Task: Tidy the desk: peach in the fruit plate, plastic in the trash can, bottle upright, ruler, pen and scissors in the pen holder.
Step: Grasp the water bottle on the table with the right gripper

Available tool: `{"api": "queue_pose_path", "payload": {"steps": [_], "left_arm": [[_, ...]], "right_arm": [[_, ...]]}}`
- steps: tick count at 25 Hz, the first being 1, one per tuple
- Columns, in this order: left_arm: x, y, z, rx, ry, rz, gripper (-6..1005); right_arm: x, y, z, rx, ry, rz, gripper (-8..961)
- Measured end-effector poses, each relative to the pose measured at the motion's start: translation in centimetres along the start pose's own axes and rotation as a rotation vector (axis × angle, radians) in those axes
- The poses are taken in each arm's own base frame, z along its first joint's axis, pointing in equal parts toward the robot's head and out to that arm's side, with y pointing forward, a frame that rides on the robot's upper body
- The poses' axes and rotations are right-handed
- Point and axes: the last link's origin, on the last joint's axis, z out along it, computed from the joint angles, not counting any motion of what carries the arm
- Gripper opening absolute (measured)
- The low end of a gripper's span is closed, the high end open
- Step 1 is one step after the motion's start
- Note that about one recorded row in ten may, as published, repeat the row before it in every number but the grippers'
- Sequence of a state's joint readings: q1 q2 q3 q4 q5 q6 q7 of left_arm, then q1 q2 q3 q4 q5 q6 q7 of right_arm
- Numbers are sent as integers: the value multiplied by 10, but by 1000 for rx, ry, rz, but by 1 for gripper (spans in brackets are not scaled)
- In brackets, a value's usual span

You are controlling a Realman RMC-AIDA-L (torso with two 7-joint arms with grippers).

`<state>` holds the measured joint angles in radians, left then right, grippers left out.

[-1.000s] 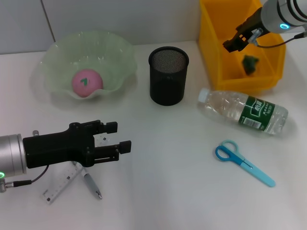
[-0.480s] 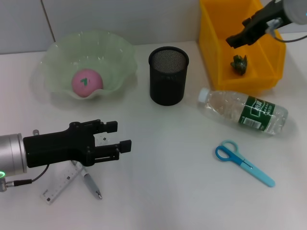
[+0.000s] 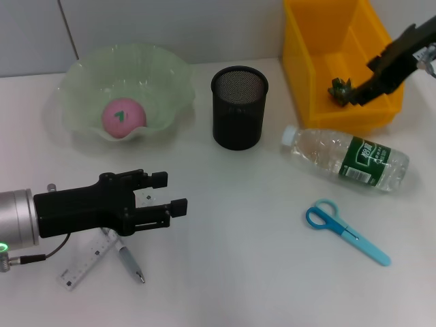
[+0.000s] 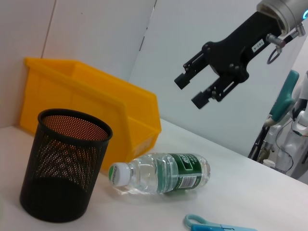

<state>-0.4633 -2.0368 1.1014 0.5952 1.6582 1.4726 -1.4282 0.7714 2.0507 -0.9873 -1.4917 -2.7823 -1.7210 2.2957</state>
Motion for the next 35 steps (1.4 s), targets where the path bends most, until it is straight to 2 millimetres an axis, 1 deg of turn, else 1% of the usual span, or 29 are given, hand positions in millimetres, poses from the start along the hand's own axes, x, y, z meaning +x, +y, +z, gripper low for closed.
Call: {"api": "queue_pose_path", "payload": {"steps": [2, 3, 6, 7, 8, 11, 12, 13, 14, 17, 24, 32, 35], "left_arm": [[0, 0, 0, 0, 0, 0, 751], [0, 0, 0, 0, 0, 0, 751], [0, 0, 0, -1, 0, 1, 751], [0, 0, 0, -1, 0, 1, 751], [0, 0, 0, -1, 0, 1, 751], [0, 0, 0, 0, 0, 1, 751], [0, 0, 0, 0, 0, 1, 751], [0, 0, 0, 0, 0, 1, 751], [0, 0, 0, 0, 0, 0, 751], [0, 0, 0, 2, 0, -4, 751], [-1, -1, -2, 10, 5, -13, 751], [-3, 0, -3, 13, 7, -21, 750], [-3, 0, -3, 13, 8, -23, 750]], "right_arm": [[4, 2, 5, 6, 55, -14, 675], [4, 2, 5, 6, 55, -14, 691], [7, 6, 14, -7, 125, -36, 740], [8, 8, 20, -21, 164, -51, 756], [8, 8, 20, -21, 164, -51, 772], [10, 13, 31, -54, 208, -73, 820], [11, 15, 41, -78, 233, -80, 820], [12, 16, 46, -85, 244, -81, 820], [12, 16, 46, -85, 244, -81, 820], [13, 15, 56, -89, 267, -83, 819], [15, 13, 72, -84, 282, -98, 818], [17, 20, 94, -68, 309, -159, 817], [18, 20, 98, -64, 310, -162, 816]]}}
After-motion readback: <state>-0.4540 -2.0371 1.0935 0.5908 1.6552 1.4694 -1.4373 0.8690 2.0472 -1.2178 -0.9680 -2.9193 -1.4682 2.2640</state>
